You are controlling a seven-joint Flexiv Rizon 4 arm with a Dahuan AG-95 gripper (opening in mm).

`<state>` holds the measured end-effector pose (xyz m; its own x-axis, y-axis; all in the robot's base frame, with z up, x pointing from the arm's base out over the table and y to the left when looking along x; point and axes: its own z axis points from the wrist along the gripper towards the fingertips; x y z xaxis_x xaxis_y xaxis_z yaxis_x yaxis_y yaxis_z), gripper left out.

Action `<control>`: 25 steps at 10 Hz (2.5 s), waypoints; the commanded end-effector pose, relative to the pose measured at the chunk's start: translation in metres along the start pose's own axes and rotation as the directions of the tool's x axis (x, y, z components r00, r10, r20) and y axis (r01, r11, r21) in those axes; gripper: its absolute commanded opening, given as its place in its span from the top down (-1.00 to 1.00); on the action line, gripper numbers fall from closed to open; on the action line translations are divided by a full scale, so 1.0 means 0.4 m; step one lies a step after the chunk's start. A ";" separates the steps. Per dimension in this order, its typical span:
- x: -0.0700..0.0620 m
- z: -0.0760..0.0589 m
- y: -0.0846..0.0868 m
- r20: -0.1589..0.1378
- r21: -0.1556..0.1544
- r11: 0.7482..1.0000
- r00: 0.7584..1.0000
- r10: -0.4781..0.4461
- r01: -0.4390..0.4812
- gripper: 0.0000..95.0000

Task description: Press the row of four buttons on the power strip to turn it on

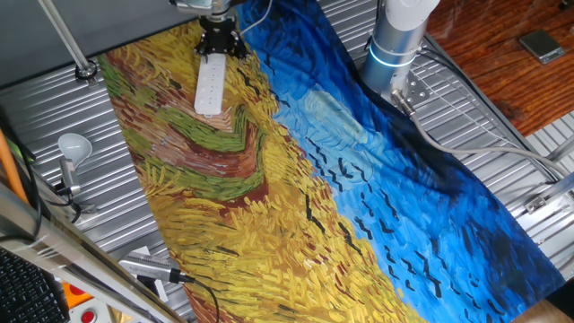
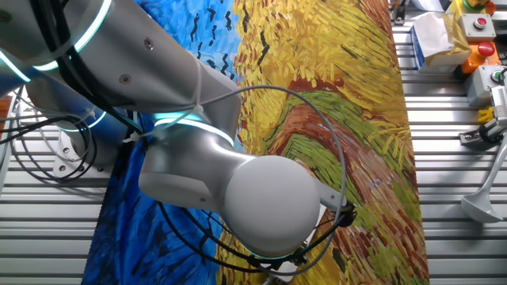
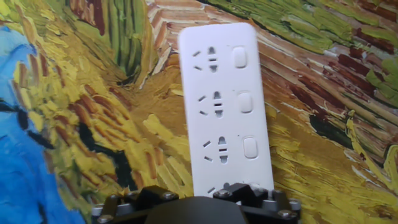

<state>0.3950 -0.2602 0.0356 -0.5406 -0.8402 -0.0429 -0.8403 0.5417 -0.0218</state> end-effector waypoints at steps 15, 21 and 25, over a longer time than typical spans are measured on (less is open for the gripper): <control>-0.004 0.017 -0.010 0.003 0.010 1.000 1.000 0.007 -0.007 -0.60; -0.009 -0.094 -0.003 -0.005 -0.042 0.998 0.999 0.044 -0.044 -1.00; -0.001 -0.129 0.019 0.050 -0.106 0.993 0.998 -0.046 0.051 -1.00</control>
<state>0.3887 -0.2579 0.0850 -0.5421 -0.8387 -0.0524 -0.8401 0.5395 0.0565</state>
